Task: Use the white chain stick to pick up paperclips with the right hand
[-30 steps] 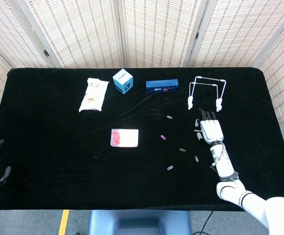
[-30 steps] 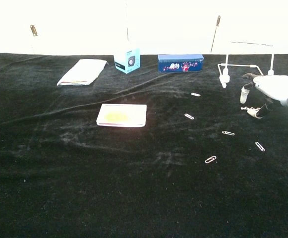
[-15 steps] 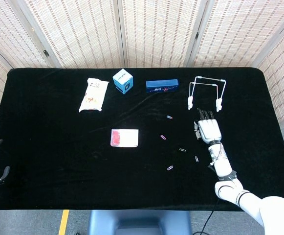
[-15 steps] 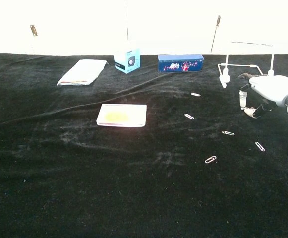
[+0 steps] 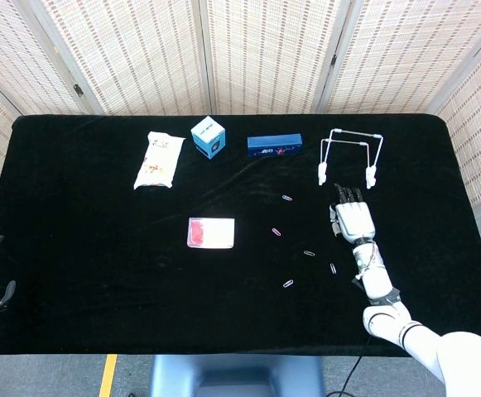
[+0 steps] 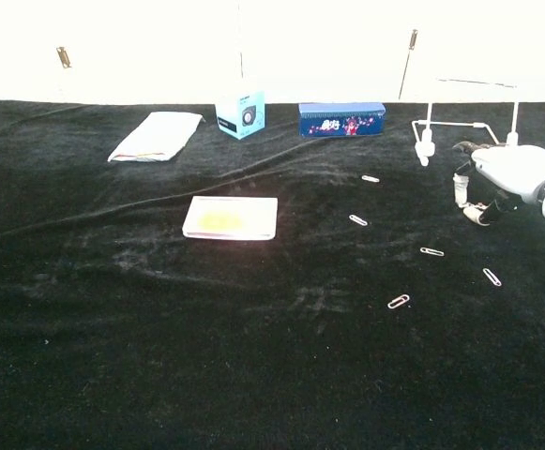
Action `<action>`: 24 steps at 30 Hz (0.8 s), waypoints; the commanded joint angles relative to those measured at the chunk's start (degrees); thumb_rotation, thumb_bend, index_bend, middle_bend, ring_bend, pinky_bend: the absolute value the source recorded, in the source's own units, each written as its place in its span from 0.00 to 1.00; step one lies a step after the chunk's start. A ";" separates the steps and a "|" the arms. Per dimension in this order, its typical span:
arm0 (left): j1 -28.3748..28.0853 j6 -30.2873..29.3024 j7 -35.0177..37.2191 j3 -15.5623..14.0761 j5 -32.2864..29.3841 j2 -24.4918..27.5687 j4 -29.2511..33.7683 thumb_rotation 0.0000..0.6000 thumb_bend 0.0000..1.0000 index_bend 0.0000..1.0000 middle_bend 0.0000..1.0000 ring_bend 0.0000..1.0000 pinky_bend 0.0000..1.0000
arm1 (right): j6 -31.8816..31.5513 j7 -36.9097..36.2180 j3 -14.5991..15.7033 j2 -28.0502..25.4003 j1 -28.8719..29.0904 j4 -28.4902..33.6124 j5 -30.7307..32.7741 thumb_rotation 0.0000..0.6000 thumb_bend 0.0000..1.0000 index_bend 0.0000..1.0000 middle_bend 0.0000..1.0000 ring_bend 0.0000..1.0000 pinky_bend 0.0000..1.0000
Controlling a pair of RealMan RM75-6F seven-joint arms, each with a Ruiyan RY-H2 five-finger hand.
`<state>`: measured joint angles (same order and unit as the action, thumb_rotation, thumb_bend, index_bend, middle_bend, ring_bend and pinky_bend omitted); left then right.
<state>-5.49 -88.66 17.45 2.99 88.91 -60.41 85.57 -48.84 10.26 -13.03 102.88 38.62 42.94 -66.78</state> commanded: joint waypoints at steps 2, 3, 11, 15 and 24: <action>0.02 -0.03 -0.11 -0.03 0.04 -0.03 0.03 1.00 0.50 0.00 0.00 0.00 0.00 | -0.48 -0.25 -0.09 0.14 -0.04 -0.26 -0.23 1.00 0.44 0.51 0.00 0.00 0.00; 0.02 -0.04 -0.14 -0.03 0.05 -0.04 0.04 1.00 0.50 0.00 0.00 0.00 0.00 | -0.68 -0.20 -0.18 0.29 -0.04 -0.49 -0.20 1.00 0.45 0.53 0.00 0.00 0.00; 0.07 -0.16 -0.16 -0.02 0.07 -0.08 0.02 1.00 0.50 0.00 0.00 0.00 0.00 | -1.56 0.65 -0.37 1.33 -0.10 -2.15 -0.19 1.00 0.46 0.68 0.01 0.00 0.00; 0.09 -0.29 -0.16 0.02 0.12 -0.12 0.02 1.00 0.50 0.00 0.00 0.00 0.00 | -2.33 0.05 -0.34 1.53 -0.19 -2.53 -0.75 1.00 0.46 0.74 0.04 0.00 0.00; 0.07 -0.42 -0.20 0.06 0.22 -0.28 -0.15 1.00 0.50 0.00 0.00 0.00 0.00 | -3.60 -0.70 -0.21 1.72 -0.24 -3.36 -1.95 1.00 0.46 0.83 0.11 0.01 0.00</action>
<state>-5.42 -89.08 17.24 3.05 89.13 -60.70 85.42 -52.41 9.58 -13.24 104.59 38.37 39.60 -68.69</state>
